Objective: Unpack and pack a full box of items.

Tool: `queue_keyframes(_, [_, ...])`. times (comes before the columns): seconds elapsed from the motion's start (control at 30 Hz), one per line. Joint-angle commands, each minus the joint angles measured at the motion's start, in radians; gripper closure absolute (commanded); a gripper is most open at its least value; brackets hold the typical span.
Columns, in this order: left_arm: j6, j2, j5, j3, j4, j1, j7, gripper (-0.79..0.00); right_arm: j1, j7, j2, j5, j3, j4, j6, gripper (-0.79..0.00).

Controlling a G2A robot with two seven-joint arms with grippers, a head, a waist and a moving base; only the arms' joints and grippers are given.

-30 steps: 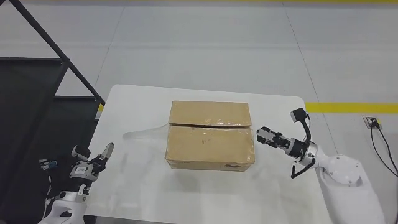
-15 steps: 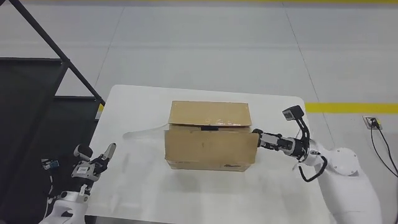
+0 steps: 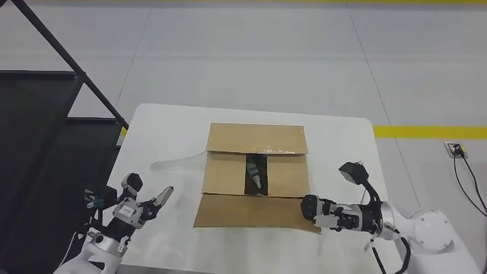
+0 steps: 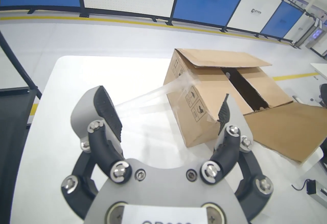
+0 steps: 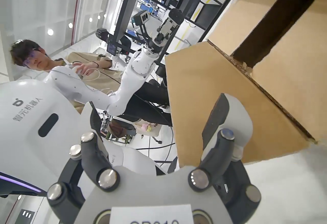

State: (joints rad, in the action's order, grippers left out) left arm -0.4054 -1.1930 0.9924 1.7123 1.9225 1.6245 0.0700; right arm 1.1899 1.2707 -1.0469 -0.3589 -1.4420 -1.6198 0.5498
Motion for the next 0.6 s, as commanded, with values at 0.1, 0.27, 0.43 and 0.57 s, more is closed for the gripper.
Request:
queue_keyframes(0.1, [-0.013,0.002,0.035,-0.025,-0.005,-0.009,0.012,-0.785,0.02,-0.064,0.027,0.035,0.049,0.015,0.064,-0.785])
queue_keyframes(0.27, [-0.074,0.008,0.057,-0.03,-0.007,-0.01,0.038,-0.785,0.013,-0.099,0.05,0.016,0.09,0.044,0.099,-0.785])
queue_keyframes(0.43, [-0.131,0.013,0.081,-0.031,-0.014,-0.005,0.038,-0.785,-0.008,-0.114,0.068,0.0,0.133,0.071,0.113,-0.785])
queue_keyframes(0.57, [-0.179,0.019,0.106,-0.028,-0.022,-0.003,0.048,-0.785,-0.045,-0.114,0.073,-0.008,0.17,0.112,0.113,-0.785])
